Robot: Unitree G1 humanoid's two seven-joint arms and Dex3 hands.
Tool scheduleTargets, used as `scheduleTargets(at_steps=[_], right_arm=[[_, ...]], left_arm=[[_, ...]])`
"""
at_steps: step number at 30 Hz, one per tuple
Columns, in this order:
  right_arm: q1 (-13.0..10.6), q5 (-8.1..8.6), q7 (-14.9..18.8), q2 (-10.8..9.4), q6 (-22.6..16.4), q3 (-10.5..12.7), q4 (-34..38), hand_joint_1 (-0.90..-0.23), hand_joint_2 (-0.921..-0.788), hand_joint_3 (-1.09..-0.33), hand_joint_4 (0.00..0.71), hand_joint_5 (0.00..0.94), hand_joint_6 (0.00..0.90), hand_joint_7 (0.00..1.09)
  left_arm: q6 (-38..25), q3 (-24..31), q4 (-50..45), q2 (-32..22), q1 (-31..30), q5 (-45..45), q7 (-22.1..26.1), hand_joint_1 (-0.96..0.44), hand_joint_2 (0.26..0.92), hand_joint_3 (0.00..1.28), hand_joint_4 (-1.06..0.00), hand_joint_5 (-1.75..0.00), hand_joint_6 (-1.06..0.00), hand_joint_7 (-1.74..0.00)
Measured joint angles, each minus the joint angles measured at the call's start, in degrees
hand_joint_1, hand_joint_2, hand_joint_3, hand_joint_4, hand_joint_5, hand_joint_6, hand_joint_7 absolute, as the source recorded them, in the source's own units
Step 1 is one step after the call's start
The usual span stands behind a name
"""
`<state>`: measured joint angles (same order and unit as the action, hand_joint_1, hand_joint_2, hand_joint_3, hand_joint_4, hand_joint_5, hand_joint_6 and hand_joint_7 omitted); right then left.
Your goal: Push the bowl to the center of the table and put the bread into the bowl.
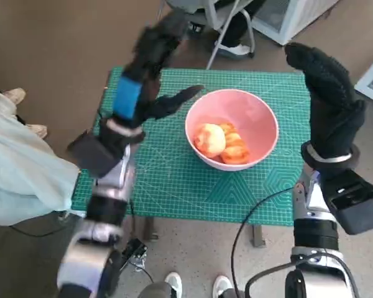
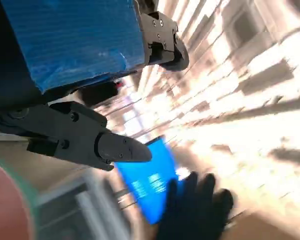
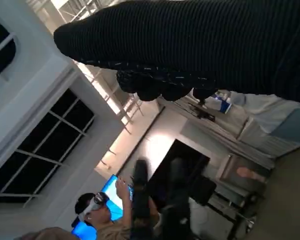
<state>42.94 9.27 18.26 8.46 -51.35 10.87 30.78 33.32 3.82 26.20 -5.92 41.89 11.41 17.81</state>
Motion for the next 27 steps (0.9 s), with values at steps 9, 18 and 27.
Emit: scheduleTargets(at_steps=[9, 18, 27], right_arm=[[0.00, -0.47, -1.48, -0.01, 1.05, -1.48, -0.95, -0.552, -0.921, -0.764, 0.344, 0.002, 0.014, 0.77], [0.36, -0.17, -1.45, 0.04, 1.56, -2.56, -0.42, -0.561, -0.921, -0.759, 0.342, 0.000, 0.012, 0.77], [0.52, -0.12, -1.35, 0.23, 2.09, -3.13, -0.33, -0.573, -0.921, -0.757, 0.338, 0.000, 0.013, 0.78]], left_arm=[[-3.77, 0.80, -6.39, -0.27, -5.45, 2.91, 1.58, -0.35, 0.921, 0.27, -0.29, -0.02, -0.05, -0.69], [-7.29, 1.08, -10.75, 1.21, -6.28, 6.95, 2.61, -0.37, 0.921, 0.27, -0.28, -0.01, -0.07, -0.63], [-10.31, 1.12, -13.26, 3.17, -7.21, 9.26, 3.38, -0.39, 0.921, 0.26, -0.28, -0.01, -0.09, -0.56]])
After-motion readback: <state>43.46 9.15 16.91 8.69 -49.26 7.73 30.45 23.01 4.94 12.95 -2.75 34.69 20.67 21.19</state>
